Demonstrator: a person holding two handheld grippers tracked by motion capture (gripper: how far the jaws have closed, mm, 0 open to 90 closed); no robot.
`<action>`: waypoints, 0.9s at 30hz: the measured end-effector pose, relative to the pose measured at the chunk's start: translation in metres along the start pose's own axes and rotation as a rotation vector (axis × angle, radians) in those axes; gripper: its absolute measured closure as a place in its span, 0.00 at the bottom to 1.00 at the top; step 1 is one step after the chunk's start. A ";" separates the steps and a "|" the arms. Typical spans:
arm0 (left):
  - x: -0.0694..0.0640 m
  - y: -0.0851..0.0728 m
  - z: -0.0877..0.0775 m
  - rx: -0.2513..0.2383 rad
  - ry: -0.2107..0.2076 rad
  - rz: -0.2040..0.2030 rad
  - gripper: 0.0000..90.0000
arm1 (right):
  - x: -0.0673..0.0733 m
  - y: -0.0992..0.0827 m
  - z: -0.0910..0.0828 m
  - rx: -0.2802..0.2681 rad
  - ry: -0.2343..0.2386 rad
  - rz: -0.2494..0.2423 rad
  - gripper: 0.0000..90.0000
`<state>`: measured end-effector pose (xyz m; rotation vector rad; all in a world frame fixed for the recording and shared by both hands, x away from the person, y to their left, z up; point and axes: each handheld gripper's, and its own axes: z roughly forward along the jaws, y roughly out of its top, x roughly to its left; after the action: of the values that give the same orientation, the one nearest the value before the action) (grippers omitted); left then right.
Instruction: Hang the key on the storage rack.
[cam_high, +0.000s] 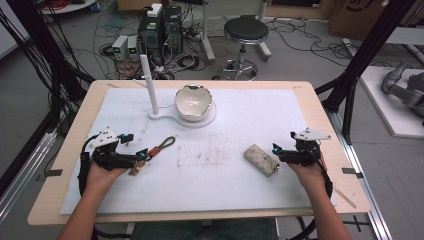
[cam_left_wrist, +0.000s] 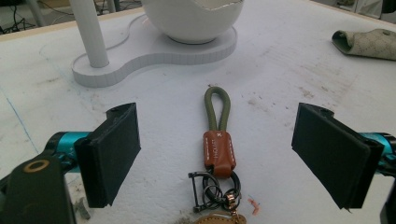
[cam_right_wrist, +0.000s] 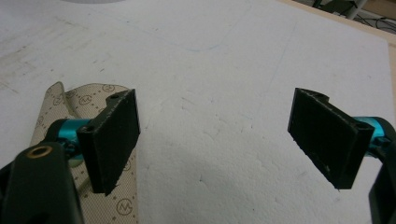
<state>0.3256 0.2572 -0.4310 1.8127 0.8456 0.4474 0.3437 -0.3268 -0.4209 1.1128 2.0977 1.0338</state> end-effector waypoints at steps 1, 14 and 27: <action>0.000 0.000 0.000 0.000 0.000 0.000 0.17 | 0.000 0.000 0.000 0.000 0.000 0.000 0.19; -0.001 0.000 0.002 0.006 -0.006 0.000 0.17 | 0.003 0.000 -0.003 0.000 -0.008 -0.007 0.19; -0.008 0.001 0.019 0.104 -0.015 0.052 0.17 | 0.004 -0.002 -0.003 0.012 -0.006 -0.013 0.19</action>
<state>0.3329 0.2384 -0.4367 1.9350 0.8260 0.4291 0.3388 -0.3251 -0.4212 1.1061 2.1063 1.0115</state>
